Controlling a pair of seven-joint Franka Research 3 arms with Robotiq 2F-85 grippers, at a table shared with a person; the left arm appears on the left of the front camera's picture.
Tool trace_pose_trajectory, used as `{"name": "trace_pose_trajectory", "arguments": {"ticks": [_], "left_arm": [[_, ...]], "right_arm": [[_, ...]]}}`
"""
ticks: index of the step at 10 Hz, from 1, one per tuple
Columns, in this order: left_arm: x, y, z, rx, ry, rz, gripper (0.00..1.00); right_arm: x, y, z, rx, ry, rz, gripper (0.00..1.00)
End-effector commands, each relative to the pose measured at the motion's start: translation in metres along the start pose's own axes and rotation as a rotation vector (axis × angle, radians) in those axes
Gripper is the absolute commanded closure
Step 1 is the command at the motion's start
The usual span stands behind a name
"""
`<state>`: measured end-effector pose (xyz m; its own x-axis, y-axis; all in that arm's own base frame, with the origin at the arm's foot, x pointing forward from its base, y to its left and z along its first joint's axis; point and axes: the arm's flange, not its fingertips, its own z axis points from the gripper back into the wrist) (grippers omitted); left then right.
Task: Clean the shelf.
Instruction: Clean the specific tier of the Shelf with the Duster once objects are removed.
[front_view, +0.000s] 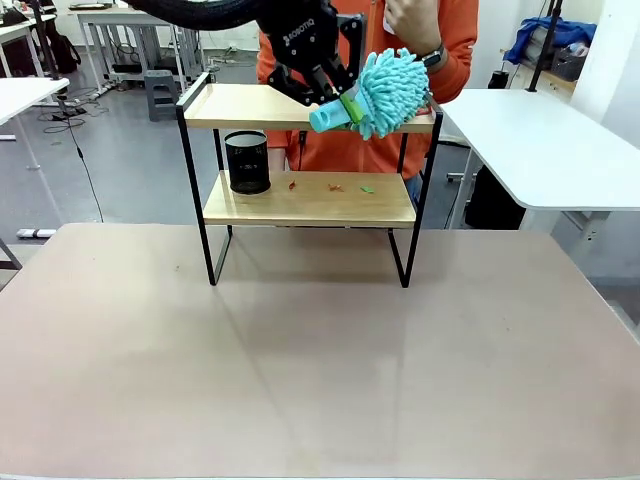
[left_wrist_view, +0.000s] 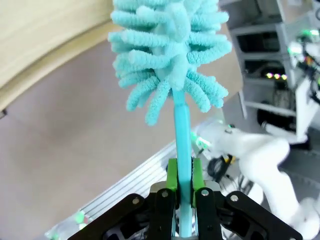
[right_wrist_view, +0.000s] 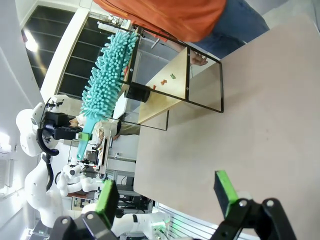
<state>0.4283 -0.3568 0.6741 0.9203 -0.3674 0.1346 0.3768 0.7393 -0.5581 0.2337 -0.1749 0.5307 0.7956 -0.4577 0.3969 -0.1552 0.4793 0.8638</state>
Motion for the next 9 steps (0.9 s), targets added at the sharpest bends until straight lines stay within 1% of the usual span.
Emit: {"name": "trace_pose_trajectory", "arguments": {"ticks": [1,2,3,4,5,6,7,8,9], "left_arm": [[-0.013,0.013,0.029,-0.056,0.028,-0.015,0.88],[-0.023,0.015,0.038,-0.050,0.039,-0.020,0.88],[-0.035,0.018,0.045,-0.030,0.072,-0.037,0.88],[-0.053,0.019,0.048,-0.004,0.161,-0.091,0.88],[-0.075,0.021,0.050,0.046,0.287,-0.180,0.88],[-0.090,0.025,0.053,0.057,0.381,-0.267,0.88],[-0.099,0.029,0.057,0.069,0.310,-0.240,0.88],[-0.110,0.035,0.066,0.033,0.308,-0.251,0.88],[-0.118,0.039,0.070,0.032,0.273,-0.247,0.88]], "right_arm": [[0.003,0.001,-0.002,0.022,-0.016,0.023,0.00],[0.003,0.001,-0.002,0.022,-0.016,0.023,0.00],[0.003,0.001,-0.002,0.022,-0.016,0.023,0.00],[0.003,0.001,-0.002,0.022,-0.016,0.023,0.00],[0.003,0.001,-0.002,0.022,-0.016,0.023,0.00],[0.003,0.001,-0.002,0.022,-0.016,0.023,0.00],[0.003,0.001,-0.002,0.022,-0.016,0.023,0.00],[0.003,0.001,-0.002,0.022,-0.016,0.023,0.00],[0.003,0.001,-0.002,0.022,-0.016,0.023,0.00]]}}
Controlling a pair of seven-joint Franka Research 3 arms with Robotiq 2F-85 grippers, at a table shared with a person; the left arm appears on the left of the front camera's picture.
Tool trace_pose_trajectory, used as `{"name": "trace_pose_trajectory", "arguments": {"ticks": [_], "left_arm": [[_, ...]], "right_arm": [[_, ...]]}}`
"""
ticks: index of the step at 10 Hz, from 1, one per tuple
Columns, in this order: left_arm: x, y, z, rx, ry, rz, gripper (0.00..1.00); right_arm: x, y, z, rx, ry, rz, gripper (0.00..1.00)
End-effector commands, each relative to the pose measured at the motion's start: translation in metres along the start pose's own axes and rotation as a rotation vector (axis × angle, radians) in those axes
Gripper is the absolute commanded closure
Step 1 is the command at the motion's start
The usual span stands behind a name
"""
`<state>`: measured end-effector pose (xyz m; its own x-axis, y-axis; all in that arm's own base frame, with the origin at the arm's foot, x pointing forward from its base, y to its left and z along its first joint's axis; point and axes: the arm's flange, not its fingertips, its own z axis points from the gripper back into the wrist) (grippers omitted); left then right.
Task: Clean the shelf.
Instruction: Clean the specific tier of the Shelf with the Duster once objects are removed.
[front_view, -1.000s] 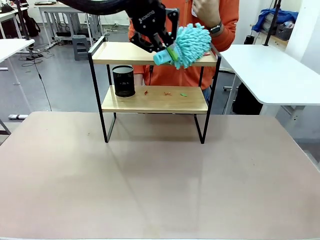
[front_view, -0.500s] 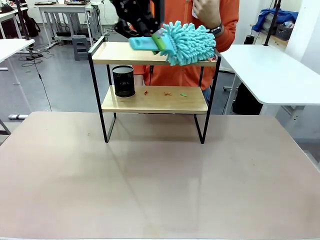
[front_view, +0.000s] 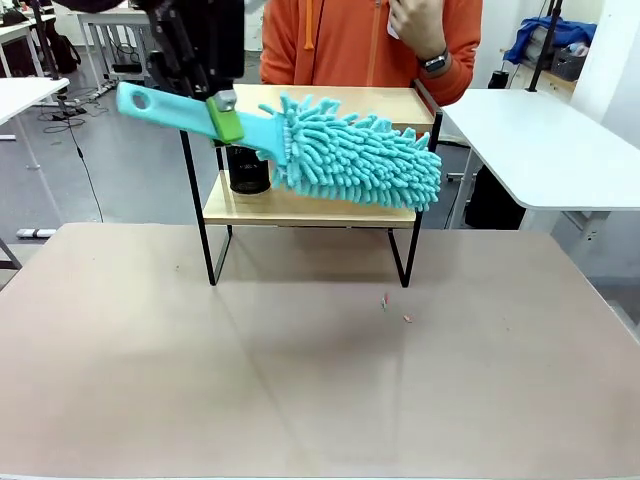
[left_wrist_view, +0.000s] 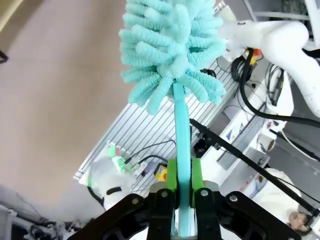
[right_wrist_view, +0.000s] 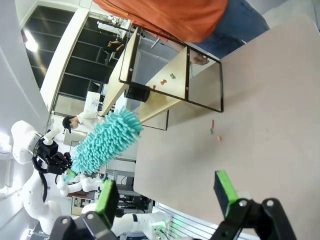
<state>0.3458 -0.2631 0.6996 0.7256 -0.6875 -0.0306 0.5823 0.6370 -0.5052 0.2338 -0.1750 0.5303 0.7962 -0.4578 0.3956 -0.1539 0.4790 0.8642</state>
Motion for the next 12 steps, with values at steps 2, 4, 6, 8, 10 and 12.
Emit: {"name": "trace_pose_trajectory", "arguments": {"ticks": [2,4,6,8,10,12], "left_arm": [[-0.020,0.011,-0.002,-0.018,-0.073,-0.038,0.88],[-0.039,0.023,0.013,-0.028,-0.187,0.007,0.88],[-0.117,0.057,0.056,-0.113,-0.438,0.145,0.88],[-0.208,0.087,0.066,-0.180,-0.690,0.332,0.88],[-0.282,0.119,0.044,-0.297,-0.886,0.500,0.88],[-0.310,0.155,0.009,-0.380,-0.920,0.613,0.88]], "right_arm": [[0.003,0.001,-0.002,0.022,-0.016,0.024,0.00],[0.003,0.001,-0.002,0.022,-0.016,0.024,0.00],[0.003,0.001,-0.002,0.022,-0.016,0.024,0.00],[0.003,0.001,-0.002,0.022,-0.016,0.024,0.00],[0.003,0.001,-0.002,0.022,-0.016,0.024,0.00],[0.003,0.001,-0.002,0.022,-0.016,0.024,0.00]]}}
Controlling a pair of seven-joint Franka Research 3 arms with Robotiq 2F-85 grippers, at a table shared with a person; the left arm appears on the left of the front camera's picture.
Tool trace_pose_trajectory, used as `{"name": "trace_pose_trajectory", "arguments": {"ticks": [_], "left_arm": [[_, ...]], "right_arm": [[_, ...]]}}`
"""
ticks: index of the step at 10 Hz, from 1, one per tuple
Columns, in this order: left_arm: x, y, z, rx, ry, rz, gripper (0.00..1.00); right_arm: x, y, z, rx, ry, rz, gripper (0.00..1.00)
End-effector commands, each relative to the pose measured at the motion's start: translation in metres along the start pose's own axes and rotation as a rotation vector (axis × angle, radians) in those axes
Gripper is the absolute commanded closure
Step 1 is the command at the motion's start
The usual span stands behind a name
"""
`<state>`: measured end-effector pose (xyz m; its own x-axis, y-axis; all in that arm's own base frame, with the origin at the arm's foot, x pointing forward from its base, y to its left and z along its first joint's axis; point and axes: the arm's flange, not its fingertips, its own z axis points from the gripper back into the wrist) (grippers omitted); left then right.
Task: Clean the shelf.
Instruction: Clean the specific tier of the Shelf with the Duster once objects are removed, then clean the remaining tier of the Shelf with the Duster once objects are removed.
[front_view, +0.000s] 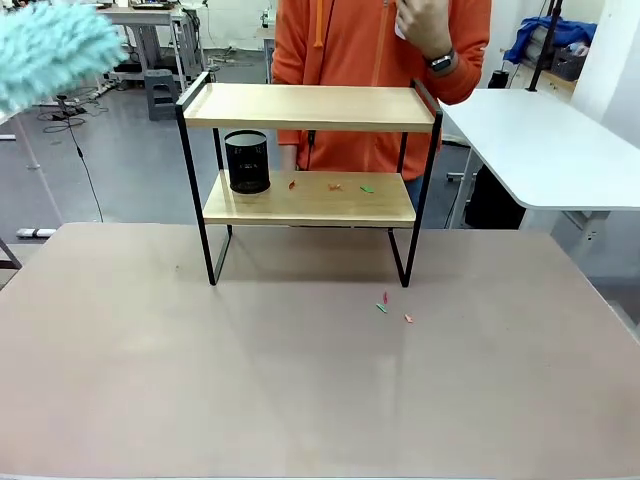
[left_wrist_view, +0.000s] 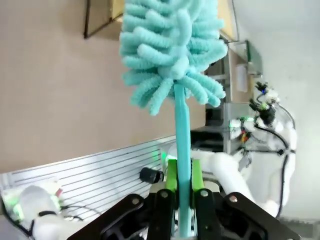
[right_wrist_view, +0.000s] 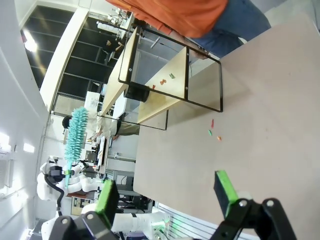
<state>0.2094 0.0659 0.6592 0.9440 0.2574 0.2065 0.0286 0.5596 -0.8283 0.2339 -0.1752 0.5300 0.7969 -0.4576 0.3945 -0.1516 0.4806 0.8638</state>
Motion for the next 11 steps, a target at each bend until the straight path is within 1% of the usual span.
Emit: {"name": "trace_pose_trajectory", "arguments": {"ticks": [1,2,3,4,11], "left_arm": [[-0.003,0.034,-0.035,0.023,0.034,0.034,0.88],[-0.001,0.054,-0.052,0.062,0.128,-0.011,0.88],[0.012,0.071,-0.067,0.109,0.229,0.047,0.88],[-0.008,0.050,-0.033,0.024,0.047,0.051,0.88],[-0.008,0.050,-0.033,0.024,0.047,0.051,0.88]], "right_arm": [[0.003,0.001,-0.001,0.025,-0.017,0.025,0.00],[0.003,0.001,-0.001,0.025,-0.017,0.025,0.00],[0.003,0.001,-0.001,0.025,-0.017,0.025,0.00],[0.003,0.001,-0.001,0.025,-0.017,0.025,0.00],[0.003,0.001,-0.001,0.025,-0.017,0.025,0.00]]}}
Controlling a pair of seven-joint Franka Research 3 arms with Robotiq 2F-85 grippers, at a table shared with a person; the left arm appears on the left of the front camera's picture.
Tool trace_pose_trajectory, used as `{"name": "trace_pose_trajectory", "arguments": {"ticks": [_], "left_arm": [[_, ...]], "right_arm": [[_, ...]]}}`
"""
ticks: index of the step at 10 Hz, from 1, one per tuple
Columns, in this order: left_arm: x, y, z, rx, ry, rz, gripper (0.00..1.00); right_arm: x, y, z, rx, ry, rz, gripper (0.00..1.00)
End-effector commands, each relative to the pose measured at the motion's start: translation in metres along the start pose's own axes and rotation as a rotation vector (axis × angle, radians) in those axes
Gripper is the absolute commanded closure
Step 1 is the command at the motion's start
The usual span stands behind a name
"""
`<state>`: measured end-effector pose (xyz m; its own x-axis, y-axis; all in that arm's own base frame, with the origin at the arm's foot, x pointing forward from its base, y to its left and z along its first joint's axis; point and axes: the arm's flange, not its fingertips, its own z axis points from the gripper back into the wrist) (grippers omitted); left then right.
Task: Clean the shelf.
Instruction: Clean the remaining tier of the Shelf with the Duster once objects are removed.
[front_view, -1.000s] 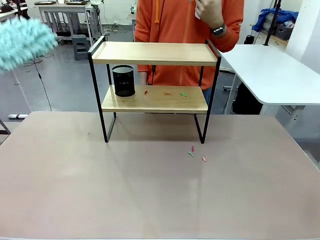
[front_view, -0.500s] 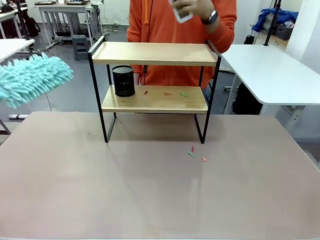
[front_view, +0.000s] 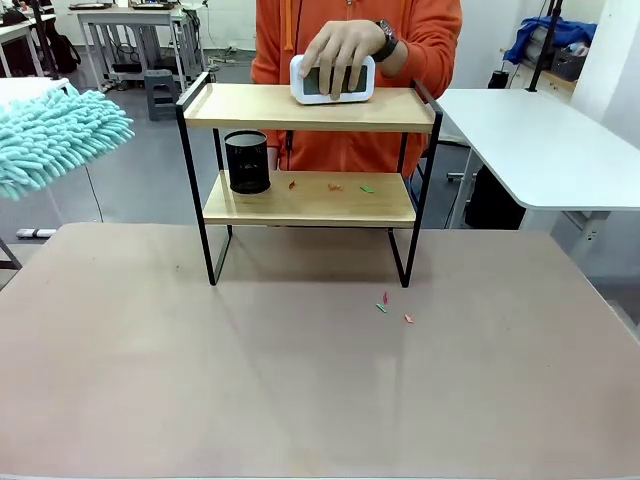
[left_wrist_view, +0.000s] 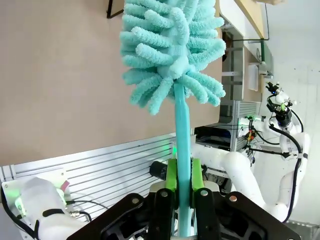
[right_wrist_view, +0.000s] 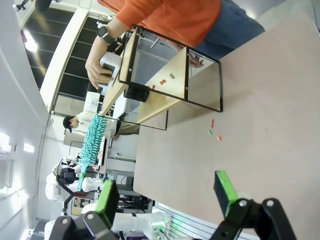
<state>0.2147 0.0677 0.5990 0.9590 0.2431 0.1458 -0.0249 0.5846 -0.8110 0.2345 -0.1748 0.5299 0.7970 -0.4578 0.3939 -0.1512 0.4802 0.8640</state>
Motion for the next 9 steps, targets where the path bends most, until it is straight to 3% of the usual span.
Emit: {"name": "trace_pose_trajectory", "arguments": {"ticks": [1,9], "left_arm": [[-0.0012,-0.0008,-0.0013,-0.022,-0.001,0.009,0.88],[-0.0012,-0.0008,-0.0013,-0.022,-0.001,0.009,0.88]], "right_arm": [[0.0025,0.0015,-0.0009,0.025,-0.017,0.026,0.00],[0.0025,0.0015,-0.0009,0.025,-0.017,0.026,0.00]]}}
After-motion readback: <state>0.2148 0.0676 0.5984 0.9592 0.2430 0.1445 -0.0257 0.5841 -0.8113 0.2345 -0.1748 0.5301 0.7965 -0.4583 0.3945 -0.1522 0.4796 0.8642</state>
